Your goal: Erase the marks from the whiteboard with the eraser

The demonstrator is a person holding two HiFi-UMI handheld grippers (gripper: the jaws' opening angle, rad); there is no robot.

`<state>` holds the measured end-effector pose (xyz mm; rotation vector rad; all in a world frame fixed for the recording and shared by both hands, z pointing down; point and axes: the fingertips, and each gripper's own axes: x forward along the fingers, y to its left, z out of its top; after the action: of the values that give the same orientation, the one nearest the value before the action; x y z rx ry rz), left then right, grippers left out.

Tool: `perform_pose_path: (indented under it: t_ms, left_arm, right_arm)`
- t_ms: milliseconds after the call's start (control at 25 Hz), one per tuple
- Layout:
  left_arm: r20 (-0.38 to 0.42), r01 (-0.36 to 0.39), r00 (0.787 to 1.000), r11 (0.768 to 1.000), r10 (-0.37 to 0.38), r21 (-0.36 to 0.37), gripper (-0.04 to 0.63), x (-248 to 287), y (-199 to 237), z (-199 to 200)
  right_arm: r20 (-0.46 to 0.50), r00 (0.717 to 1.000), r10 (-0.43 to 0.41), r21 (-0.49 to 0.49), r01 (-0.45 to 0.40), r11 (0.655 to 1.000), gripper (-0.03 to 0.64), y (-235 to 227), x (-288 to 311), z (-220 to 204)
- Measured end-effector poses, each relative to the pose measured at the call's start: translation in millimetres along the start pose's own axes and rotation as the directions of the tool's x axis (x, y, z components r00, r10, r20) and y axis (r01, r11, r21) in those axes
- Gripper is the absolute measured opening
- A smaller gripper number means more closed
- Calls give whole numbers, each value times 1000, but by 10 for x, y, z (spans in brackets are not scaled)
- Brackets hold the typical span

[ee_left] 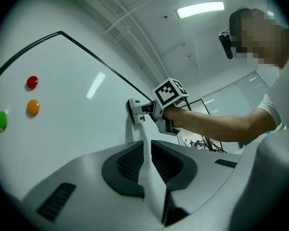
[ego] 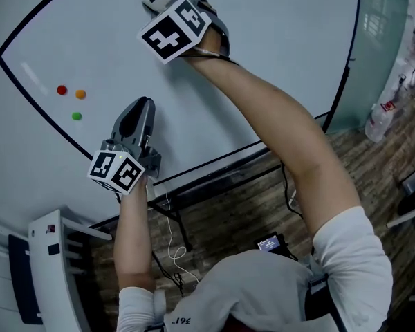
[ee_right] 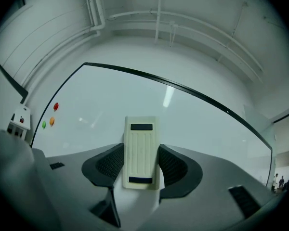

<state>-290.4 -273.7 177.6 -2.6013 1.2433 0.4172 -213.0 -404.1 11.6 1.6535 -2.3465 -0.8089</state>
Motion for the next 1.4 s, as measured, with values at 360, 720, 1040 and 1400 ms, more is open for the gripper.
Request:
perform_pose_path:
  t_ms: [360,720,1040,1400]
  left_arm:
    - [13,24,1000,1000,-24,16,55,455,-327,-58]
    - [-6,59,998,998,-59,1,55,1036,-774,-275]
    - [-20,99,995,995,-99,-8,55,1587,-1147,-506]
    - [-31,125,992,992,-125,-10,55,2069,-1497,-728]
  right_arm:
    - [-6,1000,9,24,-9,1000,244,-480,-53,-207]
    - [-19,1000,-22,49,23,999,244,-1248,-207,-619]
    - [-30,999,-38,66,40,997,244,-1919,-323,-989]
    - [-43,997,-62,84,66,994,244,-2621,-459,-1413]
